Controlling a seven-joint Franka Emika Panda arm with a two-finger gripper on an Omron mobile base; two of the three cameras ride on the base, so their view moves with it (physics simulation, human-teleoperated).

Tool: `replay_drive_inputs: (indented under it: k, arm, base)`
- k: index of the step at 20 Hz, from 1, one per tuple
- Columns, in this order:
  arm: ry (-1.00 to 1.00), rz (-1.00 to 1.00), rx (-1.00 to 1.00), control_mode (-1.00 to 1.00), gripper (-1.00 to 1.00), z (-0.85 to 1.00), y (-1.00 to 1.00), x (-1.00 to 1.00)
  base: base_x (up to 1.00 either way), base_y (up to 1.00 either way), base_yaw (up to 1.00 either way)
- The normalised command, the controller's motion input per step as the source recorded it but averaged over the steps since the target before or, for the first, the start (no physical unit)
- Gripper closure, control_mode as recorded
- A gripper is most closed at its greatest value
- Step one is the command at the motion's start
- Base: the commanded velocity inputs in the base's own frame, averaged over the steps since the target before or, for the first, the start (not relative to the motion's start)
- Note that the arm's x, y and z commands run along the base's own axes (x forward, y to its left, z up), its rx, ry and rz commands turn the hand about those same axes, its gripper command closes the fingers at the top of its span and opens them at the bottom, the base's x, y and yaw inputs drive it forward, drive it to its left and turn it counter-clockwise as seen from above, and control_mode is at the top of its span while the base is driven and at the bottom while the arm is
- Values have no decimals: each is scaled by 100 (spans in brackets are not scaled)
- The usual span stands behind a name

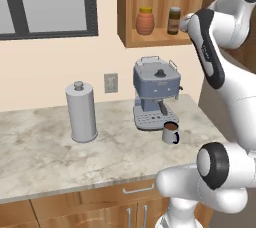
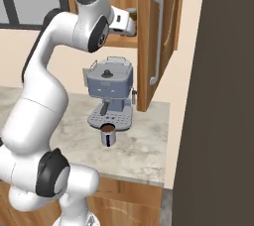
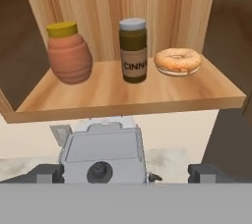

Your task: Pick the cinnamon and honey bottle from the cabinet and place them next to the mug.

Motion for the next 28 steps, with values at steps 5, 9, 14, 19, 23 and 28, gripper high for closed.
replay_drive_inputs:
  k: [5,9,14,19,23,28]
  arm:
    - [0,0,0,-100,-100,0,0,52]
    - [0,0,0,-100,-100,0,0,46]
    - [0,0,0,-100,-100,0,-4,29]
    - [0,0,0,-100,-100,0,-22,15]
    - [0,0,0,-100,-100,0,-15,25]
    - [0,0,0,-100,-100,-1,0,42]
  base:
    - [0,0,0]
    - [0,0,0]
    - [0,0,0]
    - [0,0,0]
    - [0,0,0]
    - [0,0,0]
